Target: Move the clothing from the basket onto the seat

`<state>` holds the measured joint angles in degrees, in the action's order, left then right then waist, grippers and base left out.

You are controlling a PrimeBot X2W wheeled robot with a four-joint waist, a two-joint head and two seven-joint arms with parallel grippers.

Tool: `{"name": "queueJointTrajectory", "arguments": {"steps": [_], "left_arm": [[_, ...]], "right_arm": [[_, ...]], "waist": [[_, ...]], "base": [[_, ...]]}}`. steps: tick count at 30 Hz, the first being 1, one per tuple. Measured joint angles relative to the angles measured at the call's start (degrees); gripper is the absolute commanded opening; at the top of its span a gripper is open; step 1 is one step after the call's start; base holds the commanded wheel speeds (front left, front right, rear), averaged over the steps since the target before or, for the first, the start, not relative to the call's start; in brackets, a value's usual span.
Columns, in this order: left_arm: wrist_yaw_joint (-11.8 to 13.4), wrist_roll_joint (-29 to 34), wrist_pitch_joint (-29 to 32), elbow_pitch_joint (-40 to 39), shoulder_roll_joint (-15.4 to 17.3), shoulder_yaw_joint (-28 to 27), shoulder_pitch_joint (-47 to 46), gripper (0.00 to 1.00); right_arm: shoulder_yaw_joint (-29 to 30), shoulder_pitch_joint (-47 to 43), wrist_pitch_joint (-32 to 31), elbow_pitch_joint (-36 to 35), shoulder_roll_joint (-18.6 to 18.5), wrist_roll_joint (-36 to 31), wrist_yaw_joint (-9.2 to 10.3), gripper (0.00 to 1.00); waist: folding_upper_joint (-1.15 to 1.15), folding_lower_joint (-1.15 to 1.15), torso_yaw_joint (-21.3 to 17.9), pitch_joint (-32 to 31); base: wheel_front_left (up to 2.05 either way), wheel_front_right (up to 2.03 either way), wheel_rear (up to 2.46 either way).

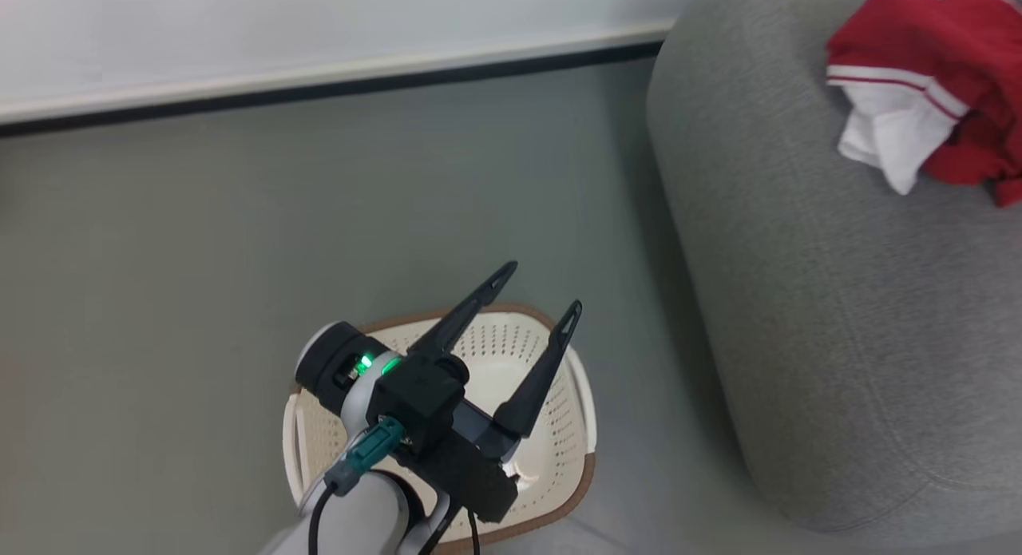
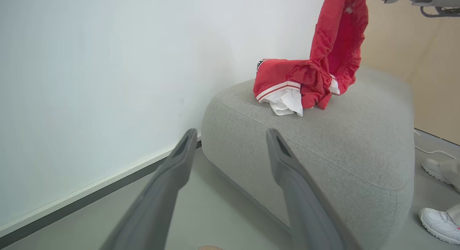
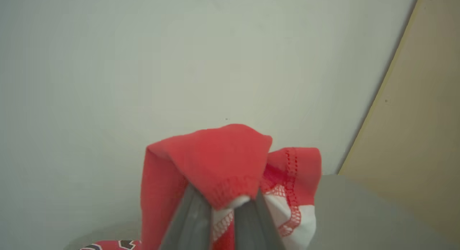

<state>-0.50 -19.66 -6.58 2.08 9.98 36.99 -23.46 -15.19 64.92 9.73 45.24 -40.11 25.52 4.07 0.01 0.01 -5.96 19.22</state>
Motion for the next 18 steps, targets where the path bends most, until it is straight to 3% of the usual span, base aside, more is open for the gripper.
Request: {"name": "queueJointTrajectory", "arguments": {"steps": [6,11,17,18], "left_arm": [[-0.03,0.07,0.01,0.54,0.18,-0.62,-1.9,1.0],[-0.04,0.07,0.01,0.81,0.41,-0.93,-2.21,1.0],[-0.01,0.07,-0.02,1.94,0.9,-1.68,-2.22,1.0],[-0.01,0.07,-0.03,2.15,1.01,-1.77,-2.22,1.0]], "right_arm": [[-3.68,0.16,0.41,4.13,7.27,-0.86,-0.03,0.0],[-4.69,0.16,0.42,6.99,9.12,-0.87,-0.14,0.0],[-6.36,0.34,1.02,10.05,12.07,-1.23,-1.91,0.0],[-6.68,0.36,1.07,10.57,12.25,-1.42,-2.3,0.22]], "waist": [[0.01,0.01,2.27,4.03],[0.0,0.0,3.42,5.72],[0.0,0.0,3.66,6.76],[0.0,-0.01,3.48,6.69]], "base": [[0.0,0.0,0.0],[0.0,0.0,0.0],[0.0,0.0,0.0],[0.0,0.0,0.0]]}}
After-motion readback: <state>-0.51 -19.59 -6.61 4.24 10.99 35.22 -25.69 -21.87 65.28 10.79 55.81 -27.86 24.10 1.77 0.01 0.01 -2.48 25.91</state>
